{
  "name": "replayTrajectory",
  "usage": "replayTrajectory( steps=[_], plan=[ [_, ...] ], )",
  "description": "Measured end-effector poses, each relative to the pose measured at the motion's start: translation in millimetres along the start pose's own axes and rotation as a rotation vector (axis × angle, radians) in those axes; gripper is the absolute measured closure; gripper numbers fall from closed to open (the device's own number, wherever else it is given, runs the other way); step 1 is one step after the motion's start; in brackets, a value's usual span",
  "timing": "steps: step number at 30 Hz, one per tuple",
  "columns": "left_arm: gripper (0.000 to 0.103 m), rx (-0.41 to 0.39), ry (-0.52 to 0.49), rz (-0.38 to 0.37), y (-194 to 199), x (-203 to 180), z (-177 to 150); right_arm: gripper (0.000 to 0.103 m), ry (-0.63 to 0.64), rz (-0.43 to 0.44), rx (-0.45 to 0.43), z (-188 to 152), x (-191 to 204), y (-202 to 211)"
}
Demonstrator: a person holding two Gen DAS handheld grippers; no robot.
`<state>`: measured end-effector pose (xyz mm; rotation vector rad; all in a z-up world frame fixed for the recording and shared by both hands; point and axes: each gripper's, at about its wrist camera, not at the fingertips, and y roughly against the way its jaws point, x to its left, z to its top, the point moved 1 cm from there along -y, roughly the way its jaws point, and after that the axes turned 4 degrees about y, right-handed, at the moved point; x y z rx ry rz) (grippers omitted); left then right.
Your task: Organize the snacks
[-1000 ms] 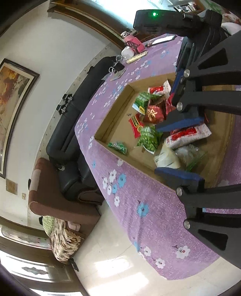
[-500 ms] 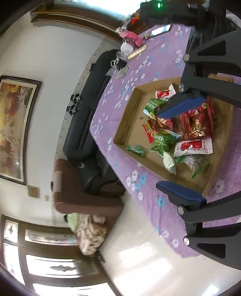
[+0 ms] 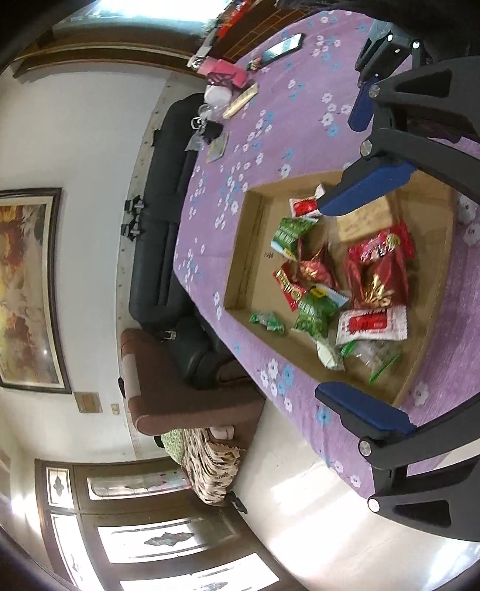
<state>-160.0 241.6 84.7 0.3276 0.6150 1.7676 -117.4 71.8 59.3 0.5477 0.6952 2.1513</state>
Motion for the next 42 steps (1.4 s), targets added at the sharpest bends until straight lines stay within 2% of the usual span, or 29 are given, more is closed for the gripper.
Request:
replayTrajectory(
  steps=[8, 23, 33, 42],
  plan=[
    [0.009, 0.036, -0.042, -0.001, -0.5, -17.8, -5.9, 0.042, -0.019, -0.011, -0.010, -9.7, -9.6, 7.1],
    [0.009, 0.034, -0.071, 0.006, 5.4, -28.9, -11.0, 0.036, 0.012, -0.039, -0.024, -20.1, -3.2, 16.7],
    [0.009, -0.001, -0.070, 0.007, 17.6, -29.9, -11.8, 0.036, 0.013, -0.050, -0.039, -21.4, -1.0, 24.8],
    [0.008, -0.076, -0.072, 0.033, 37.1, -29.5, -10.5, 0.035, 0.021, -0.057, -0.055, -22.6, 3.7, 32.8]
  ],
)
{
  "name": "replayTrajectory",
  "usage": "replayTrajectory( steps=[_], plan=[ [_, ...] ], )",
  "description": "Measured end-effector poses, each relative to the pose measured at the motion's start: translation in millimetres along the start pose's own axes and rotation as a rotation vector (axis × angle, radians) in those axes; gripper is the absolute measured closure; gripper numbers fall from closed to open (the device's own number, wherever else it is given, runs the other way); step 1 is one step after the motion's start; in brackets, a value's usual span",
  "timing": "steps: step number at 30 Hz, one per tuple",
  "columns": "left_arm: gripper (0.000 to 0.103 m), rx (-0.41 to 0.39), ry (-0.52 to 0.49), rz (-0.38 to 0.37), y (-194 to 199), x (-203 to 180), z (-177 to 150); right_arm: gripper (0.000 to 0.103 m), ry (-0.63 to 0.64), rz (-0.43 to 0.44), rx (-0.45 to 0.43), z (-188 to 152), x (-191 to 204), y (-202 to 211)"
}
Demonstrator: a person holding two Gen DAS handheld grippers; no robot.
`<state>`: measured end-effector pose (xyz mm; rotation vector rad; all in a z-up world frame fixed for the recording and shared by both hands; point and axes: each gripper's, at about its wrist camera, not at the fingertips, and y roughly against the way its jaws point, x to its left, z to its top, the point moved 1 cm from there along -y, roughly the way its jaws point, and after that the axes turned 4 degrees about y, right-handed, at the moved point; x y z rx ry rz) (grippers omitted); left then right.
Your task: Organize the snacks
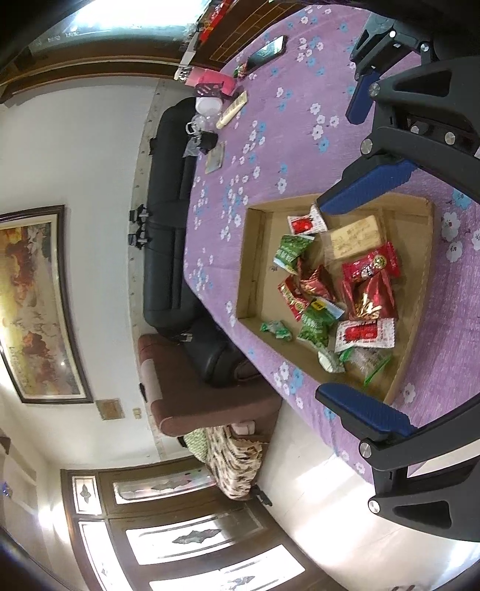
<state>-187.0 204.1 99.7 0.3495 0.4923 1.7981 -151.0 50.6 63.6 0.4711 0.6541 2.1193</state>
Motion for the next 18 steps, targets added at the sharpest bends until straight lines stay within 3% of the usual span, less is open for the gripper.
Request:
replayTrajectory(
  steps=[3, 5, 7, 10, 11, 14, 18],
  plan=[
    [0.008, -0.048, 0.003, 0.019, 10.5, 1.8, 2.0, 0.035, 0.004, -0.002, -0.007, 0.2, 1.3, 2.3],
    [0.007, -0.127, 0.006, 0.058, 25.2, 3.6, 4.1, 0.035, 0.008, -0.005, -0.014, 0.0, 2.7, 4.6],
    [0.000, -0.237, 0.013, 0.100, 46.8, 4.9, 4.6, 0.035, 0.015, -0.008, -0.022, 0.0, 4.3, 7.1],
    [0.000, -0.420, 0.027, 0.116, 83.8, 4.8, 1.1, 0.034, 0.026, -0.013, -0.031, 0.6, 7.1, 9.2],
    [0.000, -0.442, 0.032, 0.116, 88.4, 5.1, -0.2, 0.034, 0.030, -0.013, -0.032, 0.9, 8.3, 9.3],
    [0.000, -0.411, 0.038, 0.115, 84.2, 5.3, -2.9, 0.034, 0.038, -0.006, -0.030, 0.6, 11.5, 8.6],
    [0.000, -0.256, 0.079, 0.030, 59.6, 11.4, -0.8, 0.034, 0.054, -0.004, -0.028, -0.8, 15.3, 9.0]
  ],
)
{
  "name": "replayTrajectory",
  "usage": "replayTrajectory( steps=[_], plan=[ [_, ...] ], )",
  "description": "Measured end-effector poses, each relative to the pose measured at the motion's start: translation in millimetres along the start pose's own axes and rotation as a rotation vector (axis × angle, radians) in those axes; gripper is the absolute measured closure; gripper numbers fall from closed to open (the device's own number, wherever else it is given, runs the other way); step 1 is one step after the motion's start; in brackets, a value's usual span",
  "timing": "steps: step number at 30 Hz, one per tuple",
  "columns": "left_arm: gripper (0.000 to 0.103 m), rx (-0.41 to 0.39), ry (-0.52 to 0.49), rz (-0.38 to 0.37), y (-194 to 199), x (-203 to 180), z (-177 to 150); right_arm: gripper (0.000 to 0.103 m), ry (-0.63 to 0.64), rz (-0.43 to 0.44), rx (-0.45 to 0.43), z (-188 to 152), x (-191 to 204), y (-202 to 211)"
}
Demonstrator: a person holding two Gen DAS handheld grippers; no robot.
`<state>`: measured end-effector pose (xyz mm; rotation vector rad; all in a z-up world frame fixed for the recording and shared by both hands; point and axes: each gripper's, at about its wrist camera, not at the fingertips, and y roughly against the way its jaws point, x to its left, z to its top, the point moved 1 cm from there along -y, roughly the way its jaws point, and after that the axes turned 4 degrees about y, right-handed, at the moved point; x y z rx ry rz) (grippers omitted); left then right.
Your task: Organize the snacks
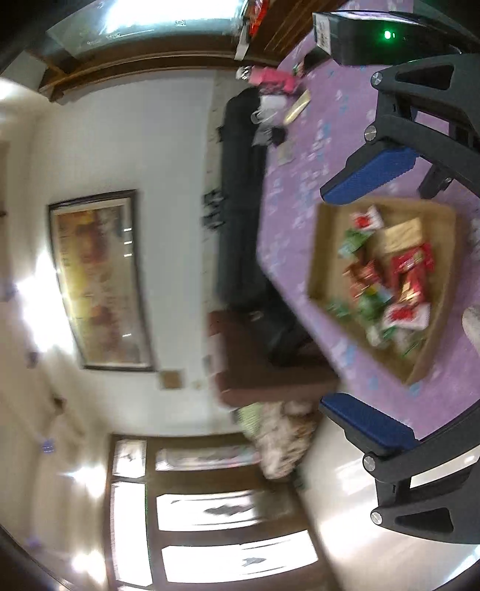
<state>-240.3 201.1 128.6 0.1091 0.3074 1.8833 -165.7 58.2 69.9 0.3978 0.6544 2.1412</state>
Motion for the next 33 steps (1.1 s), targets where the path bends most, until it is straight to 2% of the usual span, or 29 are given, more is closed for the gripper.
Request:
replayTrajectory(
  steps=[2, 6, 15, 33],
  plan=[
    [0.000, 0.052, 0.030, -0.003, -11.6, 4.6, -2.3, 0.034, 0.003, 0.000, 0.001, -0.8, 0.1, 0.0],
    [0.000, 0.091, 0.044, 0.015, -19.6, 7.5, -8.1, 0.034, -0.004, 0.000, 0.007, -1.0, -1.7, -2.5],
    [0.000, 0.239, 0.073, -0.025, -44.2, 9.2, -27.2, 0.034, 0.017, 0.004, 0.034, -3.3, 5.3, -12.9],
    [0.000, 0.318, 0.101, -0.023, -66.4, 16.6, -39.3, 0.034, 0.029, 0.006, 0.065, -5.2, 10.7, -27.5]
  ],
)
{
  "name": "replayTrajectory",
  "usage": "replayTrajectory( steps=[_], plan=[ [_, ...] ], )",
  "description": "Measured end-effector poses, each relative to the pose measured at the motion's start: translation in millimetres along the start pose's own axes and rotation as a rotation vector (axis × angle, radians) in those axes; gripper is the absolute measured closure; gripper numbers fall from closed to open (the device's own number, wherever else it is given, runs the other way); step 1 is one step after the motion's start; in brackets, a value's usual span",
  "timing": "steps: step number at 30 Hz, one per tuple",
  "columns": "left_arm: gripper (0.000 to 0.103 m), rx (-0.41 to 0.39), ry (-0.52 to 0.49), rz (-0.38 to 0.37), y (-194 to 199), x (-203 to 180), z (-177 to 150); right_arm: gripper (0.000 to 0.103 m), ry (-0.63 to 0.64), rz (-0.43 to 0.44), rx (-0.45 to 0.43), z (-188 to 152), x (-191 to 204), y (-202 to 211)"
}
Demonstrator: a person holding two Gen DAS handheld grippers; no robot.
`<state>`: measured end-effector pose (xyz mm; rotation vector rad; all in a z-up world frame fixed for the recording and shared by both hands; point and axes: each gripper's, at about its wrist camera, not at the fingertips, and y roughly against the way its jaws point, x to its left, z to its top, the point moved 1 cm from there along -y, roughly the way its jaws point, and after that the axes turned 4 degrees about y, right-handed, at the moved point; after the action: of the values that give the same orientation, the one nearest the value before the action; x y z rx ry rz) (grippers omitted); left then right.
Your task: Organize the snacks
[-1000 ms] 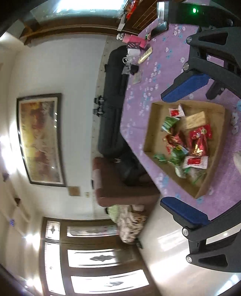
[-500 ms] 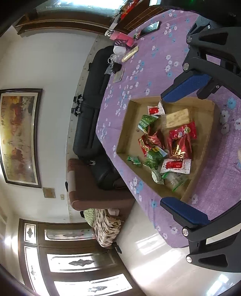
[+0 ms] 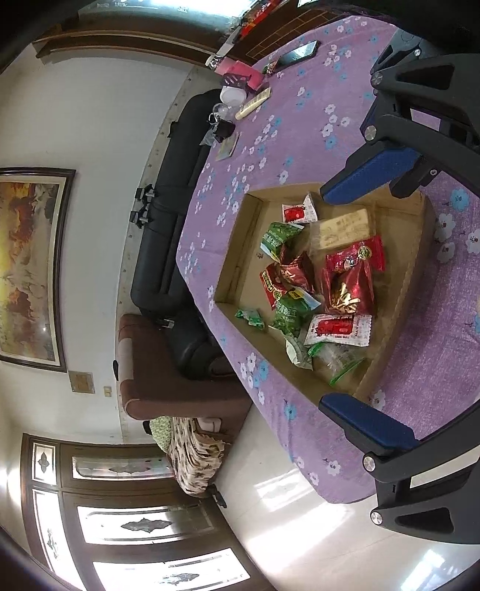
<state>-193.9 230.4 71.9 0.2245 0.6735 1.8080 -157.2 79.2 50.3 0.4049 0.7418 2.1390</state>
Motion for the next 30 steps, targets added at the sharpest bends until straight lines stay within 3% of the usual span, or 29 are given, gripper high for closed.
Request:
replayTrajectory(
  steps=[30],
  plan=[
    [0.000, 0.029, 0.027, 0.010, -11.8, 11.9, -1.8, 0.033, 0.037, 0.016, 0.019, -5.7, 9.8, -8.1]
  ],
)
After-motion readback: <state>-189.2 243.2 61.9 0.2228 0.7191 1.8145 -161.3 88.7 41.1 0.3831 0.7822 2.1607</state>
